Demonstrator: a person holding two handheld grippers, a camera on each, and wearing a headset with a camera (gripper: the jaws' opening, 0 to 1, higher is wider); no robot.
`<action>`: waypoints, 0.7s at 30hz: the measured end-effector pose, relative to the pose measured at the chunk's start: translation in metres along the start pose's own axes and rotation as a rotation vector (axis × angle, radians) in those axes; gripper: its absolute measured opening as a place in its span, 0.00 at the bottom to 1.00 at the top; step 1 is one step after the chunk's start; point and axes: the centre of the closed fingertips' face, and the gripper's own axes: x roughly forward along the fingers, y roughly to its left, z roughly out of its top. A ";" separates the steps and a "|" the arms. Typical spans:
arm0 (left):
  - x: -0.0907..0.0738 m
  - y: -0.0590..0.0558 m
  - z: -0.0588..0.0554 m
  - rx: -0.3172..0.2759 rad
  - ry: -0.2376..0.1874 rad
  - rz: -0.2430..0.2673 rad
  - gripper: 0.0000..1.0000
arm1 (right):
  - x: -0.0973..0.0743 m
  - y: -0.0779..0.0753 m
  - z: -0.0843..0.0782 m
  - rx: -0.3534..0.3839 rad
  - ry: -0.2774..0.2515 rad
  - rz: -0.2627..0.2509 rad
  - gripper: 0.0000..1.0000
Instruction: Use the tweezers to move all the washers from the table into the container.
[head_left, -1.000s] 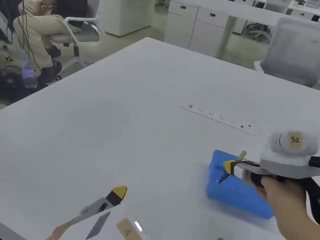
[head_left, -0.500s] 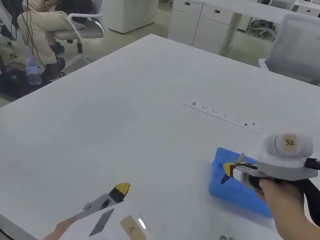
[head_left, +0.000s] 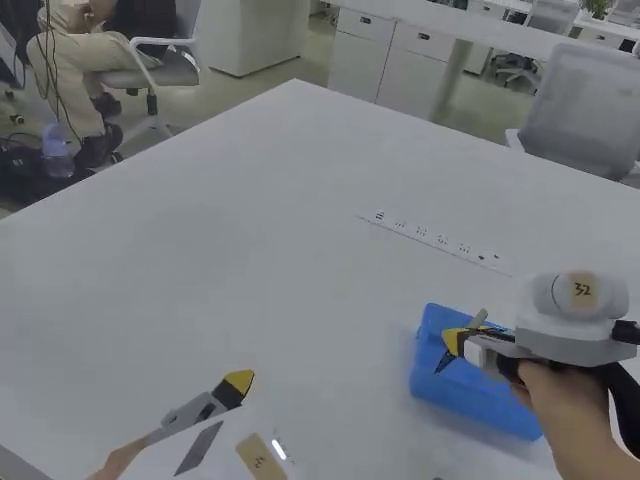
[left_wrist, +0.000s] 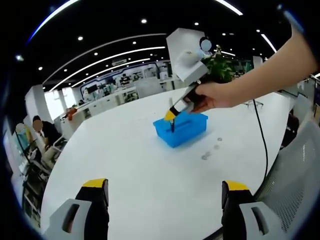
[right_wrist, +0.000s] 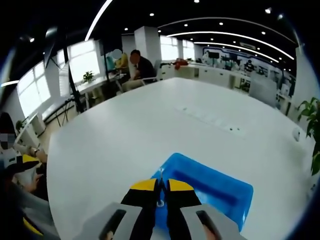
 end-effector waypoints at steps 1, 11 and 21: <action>0.000 0.000 0.001 -0.002 -0.005 0.001 0.97 | -0.004 0.002 0.002 -0.006 -0.006 -0.001 0.03; -0.002 0.001 0.005 -0.022 -0.031 -0.006 0.97 | -0.056 0.029 0.028 -0.053 -0.108 0.034 0.03; -0.004 0.003 0.009 -0.028 -0.053 0.001 0.99 | -0.080 0.051 0.003 -0.085 -0.091 0.059 0.03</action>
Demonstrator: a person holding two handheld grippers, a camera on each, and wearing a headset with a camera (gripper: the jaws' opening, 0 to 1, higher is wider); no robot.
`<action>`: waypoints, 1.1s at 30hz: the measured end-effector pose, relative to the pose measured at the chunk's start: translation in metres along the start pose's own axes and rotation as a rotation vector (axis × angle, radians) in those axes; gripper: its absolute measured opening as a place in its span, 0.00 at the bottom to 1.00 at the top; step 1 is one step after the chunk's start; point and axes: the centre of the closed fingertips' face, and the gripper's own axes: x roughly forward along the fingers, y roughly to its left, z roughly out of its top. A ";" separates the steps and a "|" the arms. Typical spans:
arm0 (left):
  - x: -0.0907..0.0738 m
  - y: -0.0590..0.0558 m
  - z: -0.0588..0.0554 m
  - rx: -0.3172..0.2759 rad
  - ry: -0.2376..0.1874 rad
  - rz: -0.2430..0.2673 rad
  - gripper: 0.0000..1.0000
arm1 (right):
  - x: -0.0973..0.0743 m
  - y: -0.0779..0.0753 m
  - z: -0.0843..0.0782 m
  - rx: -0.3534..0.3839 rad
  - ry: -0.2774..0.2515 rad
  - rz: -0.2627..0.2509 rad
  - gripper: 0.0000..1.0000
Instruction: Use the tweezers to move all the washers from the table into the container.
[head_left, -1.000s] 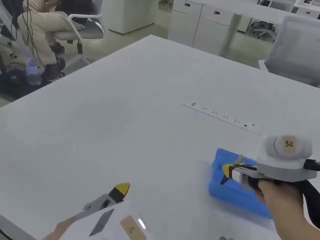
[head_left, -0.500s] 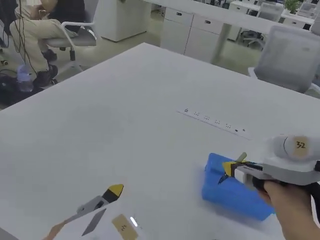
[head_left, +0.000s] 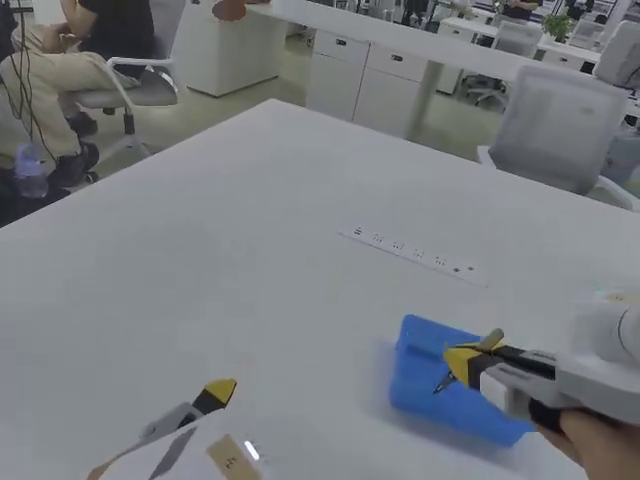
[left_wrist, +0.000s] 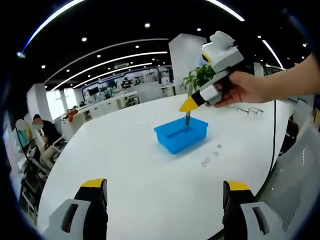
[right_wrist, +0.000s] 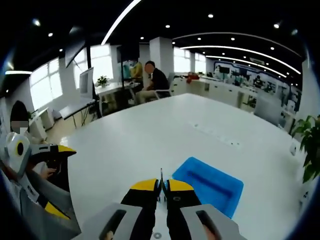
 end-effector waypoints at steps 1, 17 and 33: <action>0.000 0.000 0.000 -0.004 0.000 -0.003 0.99 | -0.002 0.001 -0.006 0.020 0.004 0.001 0.03; 0.001 -0.002 -0.002 0.005 0.014 -0.007 0.99 | 0.004 0.004 -0.062 0.116 0.081 -0.006 0.03; 0.003 -0.003 -0.006 0.016 0.035 -0.005 0.99 | 0.015 0.007 -0.086 0.093 0.144 -0.007 0.03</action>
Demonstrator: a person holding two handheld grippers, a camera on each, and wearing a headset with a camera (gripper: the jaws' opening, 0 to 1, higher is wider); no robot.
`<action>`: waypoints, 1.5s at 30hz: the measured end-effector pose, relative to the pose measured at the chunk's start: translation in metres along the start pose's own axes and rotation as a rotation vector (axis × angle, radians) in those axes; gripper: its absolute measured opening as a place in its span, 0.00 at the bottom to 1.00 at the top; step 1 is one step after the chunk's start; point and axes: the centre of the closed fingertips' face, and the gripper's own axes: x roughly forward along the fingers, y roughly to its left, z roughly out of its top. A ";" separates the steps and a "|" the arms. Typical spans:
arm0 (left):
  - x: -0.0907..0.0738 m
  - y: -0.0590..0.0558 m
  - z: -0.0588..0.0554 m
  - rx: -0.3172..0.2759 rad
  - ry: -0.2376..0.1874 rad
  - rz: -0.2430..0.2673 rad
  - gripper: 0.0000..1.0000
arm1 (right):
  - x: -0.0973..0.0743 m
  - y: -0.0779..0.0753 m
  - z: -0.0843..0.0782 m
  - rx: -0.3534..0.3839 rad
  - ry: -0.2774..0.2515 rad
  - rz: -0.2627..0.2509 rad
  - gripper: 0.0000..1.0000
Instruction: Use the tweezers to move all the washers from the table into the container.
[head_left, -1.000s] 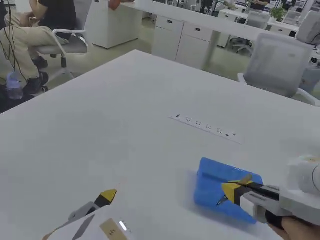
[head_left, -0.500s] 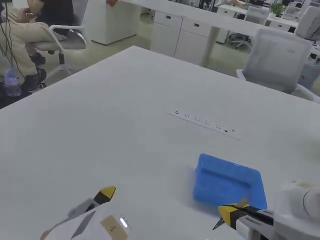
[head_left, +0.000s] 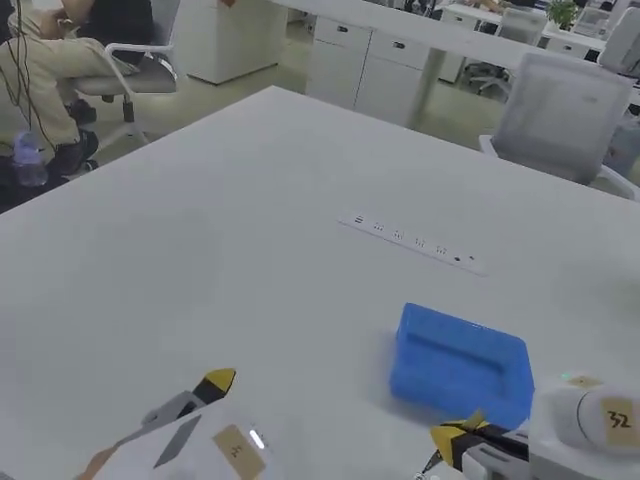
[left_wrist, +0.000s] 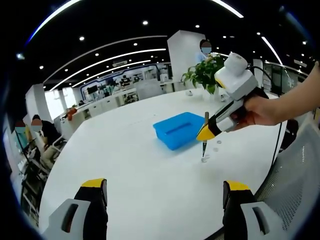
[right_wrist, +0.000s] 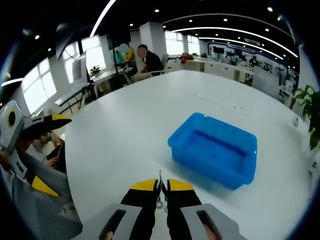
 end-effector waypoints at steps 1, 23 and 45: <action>0.000 0.000 0.000 0.000 -0.002 0.001 0.99 | 0.001 0.001 -0.001 -0.002 0.002 0.002 0.03; 0.001 -0.002 -0.003 0.021 0.015 -0.003 0.99 | 0.000 0.006 -0.010 -0.011 0.009 -0.010 0.02; 0.000 -0.001 -0.002 0.014 0.007 -0.002 0.99 | -0.017 -0.003 0.010 -0.013 0.002 -0.026 0.01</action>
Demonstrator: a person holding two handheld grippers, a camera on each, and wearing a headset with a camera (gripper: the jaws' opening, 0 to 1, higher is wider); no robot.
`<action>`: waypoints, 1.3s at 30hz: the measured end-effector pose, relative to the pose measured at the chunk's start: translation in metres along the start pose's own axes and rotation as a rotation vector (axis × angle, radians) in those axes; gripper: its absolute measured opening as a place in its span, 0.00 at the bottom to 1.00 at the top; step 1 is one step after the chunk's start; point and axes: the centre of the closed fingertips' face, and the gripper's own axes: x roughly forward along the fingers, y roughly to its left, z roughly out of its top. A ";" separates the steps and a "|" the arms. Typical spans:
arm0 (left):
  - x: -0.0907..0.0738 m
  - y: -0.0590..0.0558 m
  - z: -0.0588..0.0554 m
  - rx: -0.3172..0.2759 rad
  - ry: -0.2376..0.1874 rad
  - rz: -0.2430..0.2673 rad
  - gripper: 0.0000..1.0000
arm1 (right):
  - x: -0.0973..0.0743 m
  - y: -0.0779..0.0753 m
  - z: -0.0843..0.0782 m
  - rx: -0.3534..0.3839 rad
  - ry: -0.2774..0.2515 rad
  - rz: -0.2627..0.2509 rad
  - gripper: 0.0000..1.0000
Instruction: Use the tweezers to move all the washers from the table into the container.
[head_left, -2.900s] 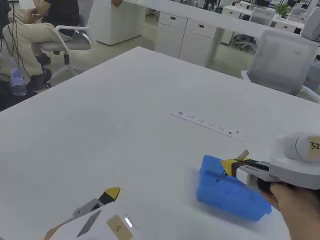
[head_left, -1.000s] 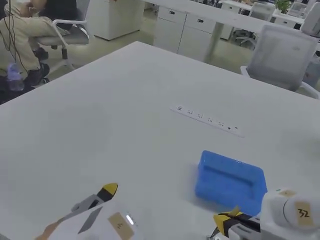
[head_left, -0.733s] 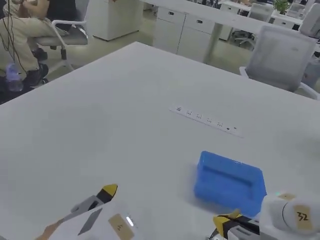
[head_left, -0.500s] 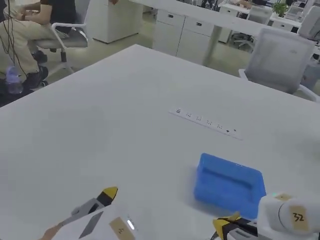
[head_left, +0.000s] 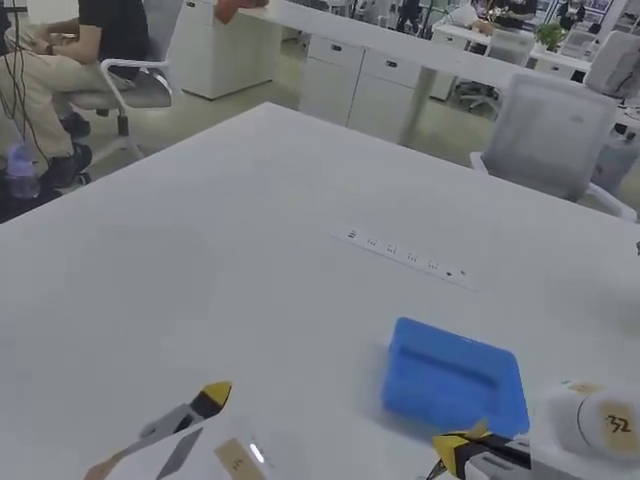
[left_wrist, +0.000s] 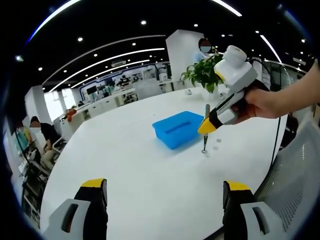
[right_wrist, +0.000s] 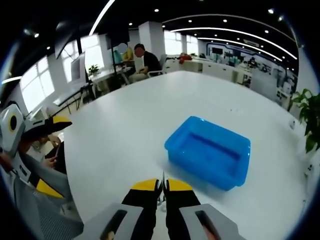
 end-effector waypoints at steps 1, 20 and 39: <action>0.000 0.000 0.000 -0.001 -0.002 0.000 0.99 | -0.002 -0.001 0.003 -0.002 -0.008 -0.002 0.01; -0.001 -0.002 0.002 -0.011 -0.009 -0.011 0.99 | -0.021 -0.008 0.055 -0.044 -0.102 -0.011 0.01; 0.001 -0.003 -0.001 -0.005 0.010 -0.017 0.98 | -0.008 -0.026 0.078 -0.034 -0.146 -0.060 0.01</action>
